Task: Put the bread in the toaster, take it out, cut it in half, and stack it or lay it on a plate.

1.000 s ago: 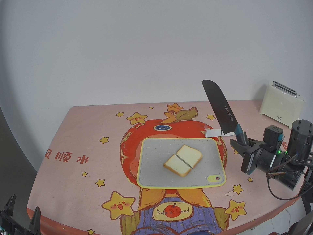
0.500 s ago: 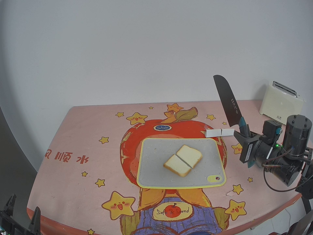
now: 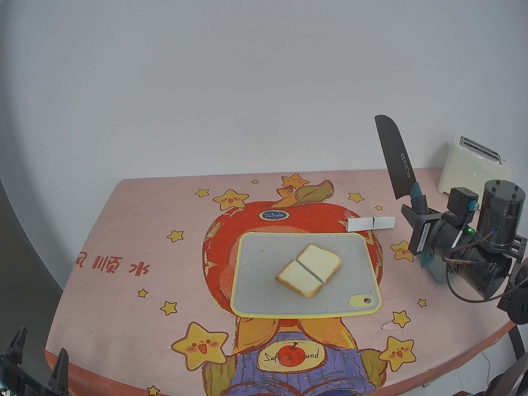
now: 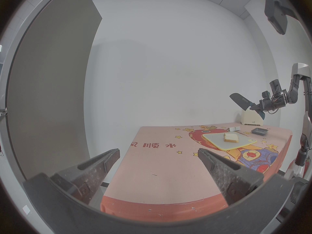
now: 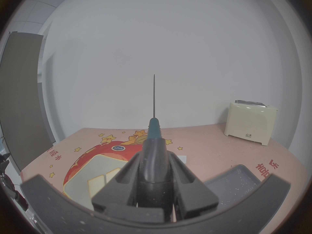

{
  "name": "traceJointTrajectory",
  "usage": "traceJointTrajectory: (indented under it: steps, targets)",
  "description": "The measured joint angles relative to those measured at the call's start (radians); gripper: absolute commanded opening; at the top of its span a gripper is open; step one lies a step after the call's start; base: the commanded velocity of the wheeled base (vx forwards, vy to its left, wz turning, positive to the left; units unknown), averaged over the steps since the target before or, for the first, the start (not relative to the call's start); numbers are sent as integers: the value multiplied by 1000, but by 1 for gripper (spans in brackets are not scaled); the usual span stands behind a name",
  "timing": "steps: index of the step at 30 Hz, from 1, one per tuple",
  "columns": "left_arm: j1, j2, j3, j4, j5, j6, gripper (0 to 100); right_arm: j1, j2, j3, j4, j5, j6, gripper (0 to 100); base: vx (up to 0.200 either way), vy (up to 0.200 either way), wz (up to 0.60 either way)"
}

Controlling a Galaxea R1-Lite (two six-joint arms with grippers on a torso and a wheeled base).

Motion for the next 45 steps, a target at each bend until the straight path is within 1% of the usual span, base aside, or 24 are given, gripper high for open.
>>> traceJointTrajectory:
  steps: [7,9,11,16,19,23,27,29,32,37,45]
  targets:
    - [0,0,0,0,0,0,100,-18,11,-4,11,1,9,0,0,0,0]
    - [0,0,0,0,0,0,100,-21,12,-5,53,2,14,0,0,0,0]
    - [0,0,0,0,0,0,100,-21,12,-11,107,7,29,0,0,0,0]
    - [-1,0,0,0,0,0,100,-20,8,-45,249,27,94,0,0,0,0]
    - [0,0,0,0,0,0,100,-21,3,-64,289,37,113,0,0,0,0]
    - [0,0,0,0,0,0,100,-26,-1,-72,296,44,116,0,0,0,0]
    - [0,0,0,0,0,0,100,-39,-3,-73,304,78,116,0,0,0,0]
    - [0,0,0,0,0,0,100,-54,-3,-73,326,105,116,0,0,0,0]
    - [0,0,0,0,0,0,100,-72,-3,-72,341,124,116,0,0,0,0]
    - [0,0,0,0,0,0,100,-91,6,-63,342,132,109,0,0,0,0]
    - [-1,1,0,0,0,0,100,-96,26,-53,341,133,107,0,0,0,0]
